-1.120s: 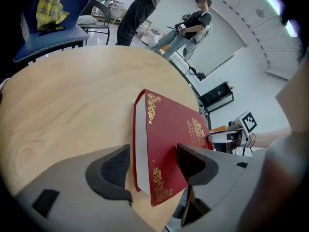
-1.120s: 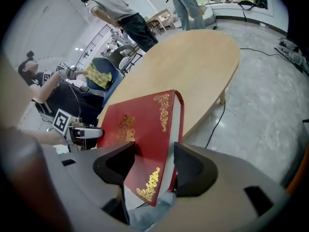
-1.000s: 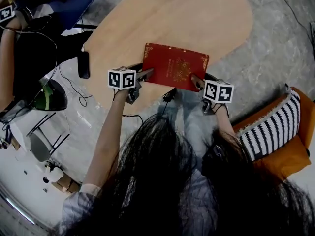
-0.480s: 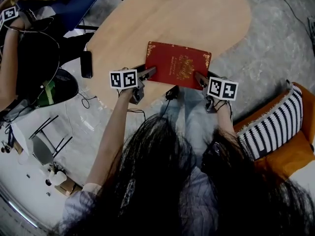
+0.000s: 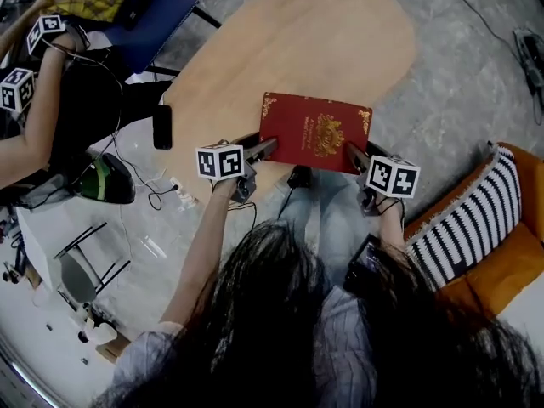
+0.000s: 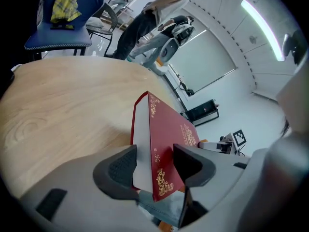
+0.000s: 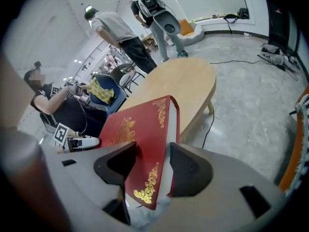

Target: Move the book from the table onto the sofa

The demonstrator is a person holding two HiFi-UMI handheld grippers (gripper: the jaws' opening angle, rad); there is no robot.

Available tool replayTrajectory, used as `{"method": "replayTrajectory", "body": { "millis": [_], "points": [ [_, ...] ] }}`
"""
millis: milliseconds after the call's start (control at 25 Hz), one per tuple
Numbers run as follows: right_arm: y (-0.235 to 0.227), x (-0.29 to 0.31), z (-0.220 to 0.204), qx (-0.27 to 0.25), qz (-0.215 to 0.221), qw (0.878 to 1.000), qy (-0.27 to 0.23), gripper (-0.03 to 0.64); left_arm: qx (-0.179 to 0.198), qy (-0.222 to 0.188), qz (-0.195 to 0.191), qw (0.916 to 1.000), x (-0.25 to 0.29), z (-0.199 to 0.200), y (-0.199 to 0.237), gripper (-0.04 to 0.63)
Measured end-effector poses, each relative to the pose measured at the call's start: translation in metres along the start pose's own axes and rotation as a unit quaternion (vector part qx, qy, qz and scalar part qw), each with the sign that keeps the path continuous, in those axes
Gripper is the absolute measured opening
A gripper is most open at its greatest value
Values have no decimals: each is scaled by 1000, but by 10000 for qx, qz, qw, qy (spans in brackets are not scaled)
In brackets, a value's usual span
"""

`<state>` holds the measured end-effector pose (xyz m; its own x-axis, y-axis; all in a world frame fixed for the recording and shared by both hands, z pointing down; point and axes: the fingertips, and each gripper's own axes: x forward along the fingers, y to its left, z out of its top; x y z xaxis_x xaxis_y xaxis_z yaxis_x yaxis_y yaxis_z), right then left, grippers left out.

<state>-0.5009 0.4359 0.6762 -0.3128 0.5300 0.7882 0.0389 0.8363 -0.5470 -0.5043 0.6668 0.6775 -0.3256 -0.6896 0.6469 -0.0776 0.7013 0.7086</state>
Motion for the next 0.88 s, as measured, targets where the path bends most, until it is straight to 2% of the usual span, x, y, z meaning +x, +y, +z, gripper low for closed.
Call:
{"method": "replayTrajectory", "body": {
  "millis": [440,680,880],
  "points": [
    [48,-94,25,-416,-19,9963,-746,227,474,-451,-292,9974,-59,15,-81,242],
    [62,-137,32,-325,1,9923,-1193,224,514,-1036,-300,9928,-86,25,-121,239],
    [75,-168,32,-481,-6,9894,-1368,222,599,-1143,-377,9909,-105,20,-146,238]
  ]
}}
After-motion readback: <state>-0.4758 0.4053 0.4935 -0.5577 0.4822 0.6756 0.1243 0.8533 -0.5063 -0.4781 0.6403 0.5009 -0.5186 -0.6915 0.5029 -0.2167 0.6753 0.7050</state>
